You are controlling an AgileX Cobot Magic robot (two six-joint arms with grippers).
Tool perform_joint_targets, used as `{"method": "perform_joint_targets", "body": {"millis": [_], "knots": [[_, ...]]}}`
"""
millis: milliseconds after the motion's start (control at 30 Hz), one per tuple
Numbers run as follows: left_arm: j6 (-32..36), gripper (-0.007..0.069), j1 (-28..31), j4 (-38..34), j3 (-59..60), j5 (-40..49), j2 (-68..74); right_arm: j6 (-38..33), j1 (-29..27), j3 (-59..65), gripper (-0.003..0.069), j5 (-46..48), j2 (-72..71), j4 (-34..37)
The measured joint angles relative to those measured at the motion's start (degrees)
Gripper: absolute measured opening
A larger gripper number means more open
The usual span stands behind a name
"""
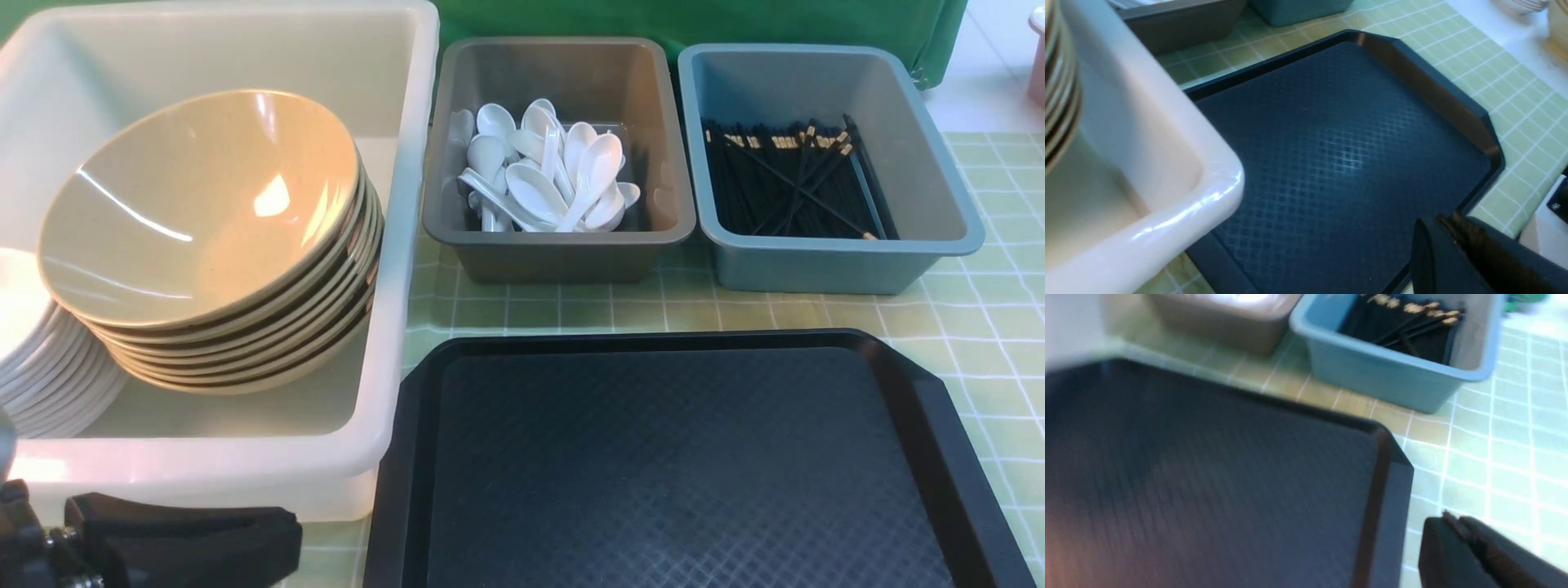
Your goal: On green table put chopsticks spoon bowls plates into blue grey white boxes.
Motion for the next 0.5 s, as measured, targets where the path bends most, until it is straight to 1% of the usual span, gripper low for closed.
{"method": "perform_joint_targets", "body": {"millis": [67, 200, 500], "knots": [[-0.1, -0.0001, -0.1, -0.2, 0.0, -0.2, -0.1, 0.7, 0.0, 2.6, 0.0024, -2.4, -3.4, -0.6], [-0.1, -0.0001, -0.1, -0.3, 0.0, -0.4, -0.4, -1.7, 0.0, 5.8, 0.0024, -5.7, -6.5, -0.9], [-0.1, -0.0001, -0.1, -0.4, 0.0, -0.4, -0.4, -2.6, 0.0, 7.3, 0.0027, -6.5, -6.9, -0.9]]}}
